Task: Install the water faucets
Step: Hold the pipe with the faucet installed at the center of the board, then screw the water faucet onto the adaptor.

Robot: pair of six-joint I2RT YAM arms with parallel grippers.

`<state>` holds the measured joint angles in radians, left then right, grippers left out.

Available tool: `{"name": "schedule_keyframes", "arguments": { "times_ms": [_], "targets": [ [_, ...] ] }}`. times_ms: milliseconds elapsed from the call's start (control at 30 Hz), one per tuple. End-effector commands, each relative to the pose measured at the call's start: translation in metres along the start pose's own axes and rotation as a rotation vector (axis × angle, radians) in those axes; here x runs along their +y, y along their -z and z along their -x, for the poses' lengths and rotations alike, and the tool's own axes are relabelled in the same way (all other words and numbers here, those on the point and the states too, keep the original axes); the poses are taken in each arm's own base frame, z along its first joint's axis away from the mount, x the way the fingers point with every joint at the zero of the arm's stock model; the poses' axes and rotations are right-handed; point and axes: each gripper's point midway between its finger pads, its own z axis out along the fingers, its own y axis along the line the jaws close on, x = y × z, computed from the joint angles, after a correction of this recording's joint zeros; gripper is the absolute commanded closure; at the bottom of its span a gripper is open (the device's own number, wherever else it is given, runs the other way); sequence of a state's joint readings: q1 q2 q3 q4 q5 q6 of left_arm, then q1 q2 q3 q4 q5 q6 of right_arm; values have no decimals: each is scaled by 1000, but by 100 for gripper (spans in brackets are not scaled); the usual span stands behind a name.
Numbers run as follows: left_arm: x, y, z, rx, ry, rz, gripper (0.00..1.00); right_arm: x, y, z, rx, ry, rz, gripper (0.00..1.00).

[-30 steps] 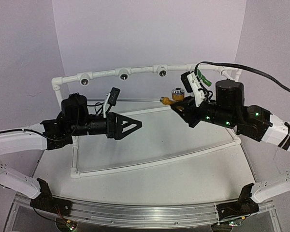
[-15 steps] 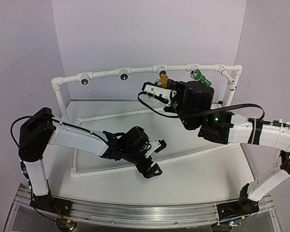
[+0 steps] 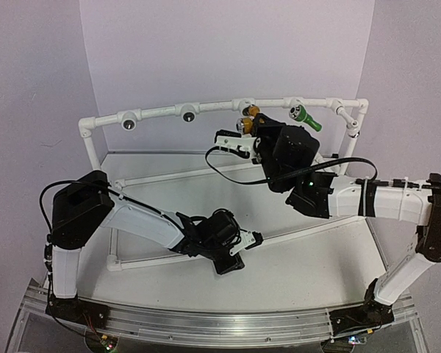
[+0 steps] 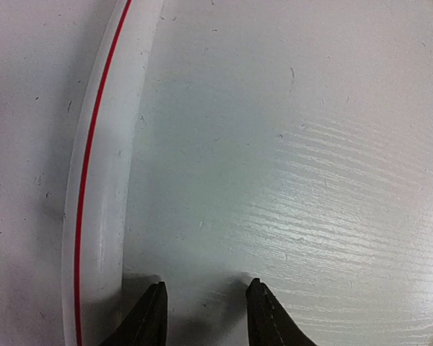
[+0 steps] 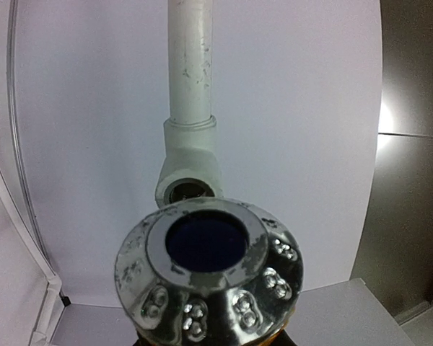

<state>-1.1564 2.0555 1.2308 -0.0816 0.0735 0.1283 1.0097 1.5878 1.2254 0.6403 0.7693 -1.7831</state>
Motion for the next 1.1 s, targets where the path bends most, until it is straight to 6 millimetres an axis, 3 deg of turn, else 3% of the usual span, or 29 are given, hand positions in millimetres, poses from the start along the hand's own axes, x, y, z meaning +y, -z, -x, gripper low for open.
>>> {"name": "schedule_keyframes", "arguments": {
  "times_ms": [0, 67, 400, 633, 767, 1067],
  "targets": [
    [16, -15, -28, 81, 0, 63, 70, -14, -1, -5, 11, -46, -38, 100],
    [20, -17, -31, 87, 2, 91, 78, -6, -2, -3, 5, -45, -10, 100],
    [16, -24, -45, 112, 5, 72, 100, 1, -5, 4, -5, -65, 6, 100],
    [4, -28, -51, 120, 16, 4, 100, 8, -11, 15, -16, -58, 16, 100],
    [3, -28, -51, 120, 18, -6, 100, -2, -16, 15, -2, -97, -8, 100],
    [3, -32, -61, 140, 21, -2, 100, -18, -13, -3, 42, -93, -33, 100]
  ]
}}
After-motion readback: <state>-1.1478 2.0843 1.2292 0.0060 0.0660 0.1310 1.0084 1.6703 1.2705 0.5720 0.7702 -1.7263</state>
